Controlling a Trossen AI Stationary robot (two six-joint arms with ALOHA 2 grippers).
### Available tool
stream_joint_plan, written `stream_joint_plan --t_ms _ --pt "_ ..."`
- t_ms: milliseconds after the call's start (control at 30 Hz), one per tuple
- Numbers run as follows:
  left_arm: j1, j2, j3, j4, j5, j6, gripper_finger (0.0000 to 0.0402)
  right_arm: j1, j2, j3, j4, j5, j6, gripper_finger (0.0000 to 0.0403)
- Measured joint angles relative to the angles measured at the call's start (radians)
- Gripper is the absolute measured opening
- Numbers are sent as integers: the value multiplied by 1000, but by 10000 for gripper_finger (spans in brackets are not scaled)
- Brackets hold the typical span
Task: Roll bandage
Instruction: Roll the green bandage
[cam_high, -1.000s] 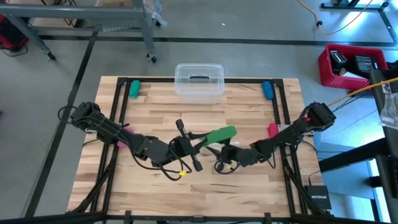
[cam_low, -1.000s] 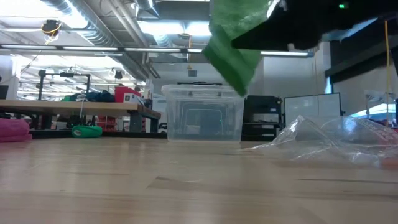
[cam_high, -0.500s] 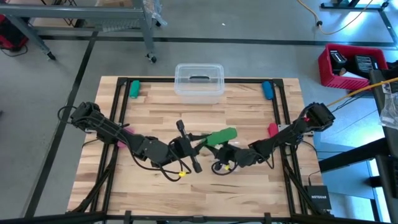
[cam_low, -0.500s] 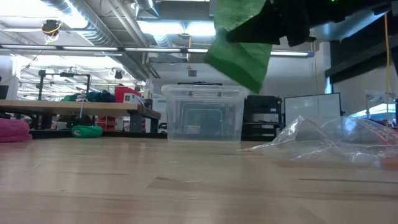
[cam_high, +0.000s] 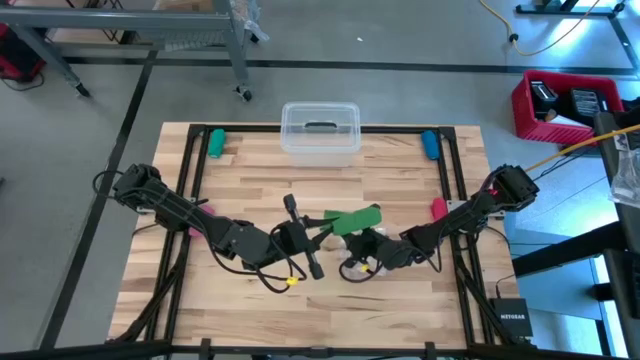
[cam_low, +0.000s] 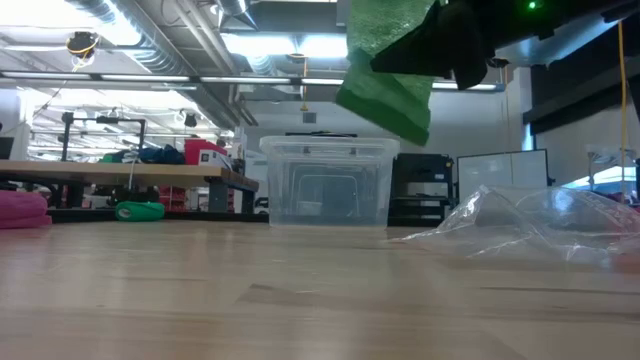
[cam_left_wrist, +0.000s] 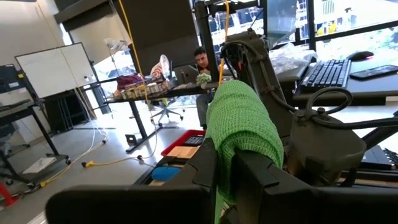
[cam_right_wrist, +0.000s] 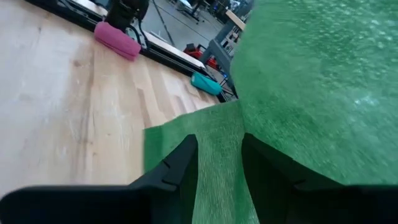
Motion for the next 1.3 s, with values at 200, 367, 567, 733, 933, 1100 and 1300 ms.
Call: stream_joint_plan --t_ms 200,367,567,733,933,1100,1300 --pt "0 0 0 13 55 -21 24 -25 0 0 -37 0 4 124" --pt "3 1 0 40 160 -59 24 -73 0 0 -33 -46 3 120" --pt "3 1 0 40 161 -53 24 -110 -1 0 -17 -152 8 38" --pt "0 2 -1 75 156 14 24 -103 -1 -1 -76 -357 66 21" --pt "-1 2 -1 59 148 30 24 -70 -29 -1 -166 -437 310 115" --pt "-18 1 -1 53 95 77 24 25 -133 -1 -370 -602 469 201" --pt "-44 -4 -1 57 76 136 24 146 -320 -1 -718 -616 699 252"
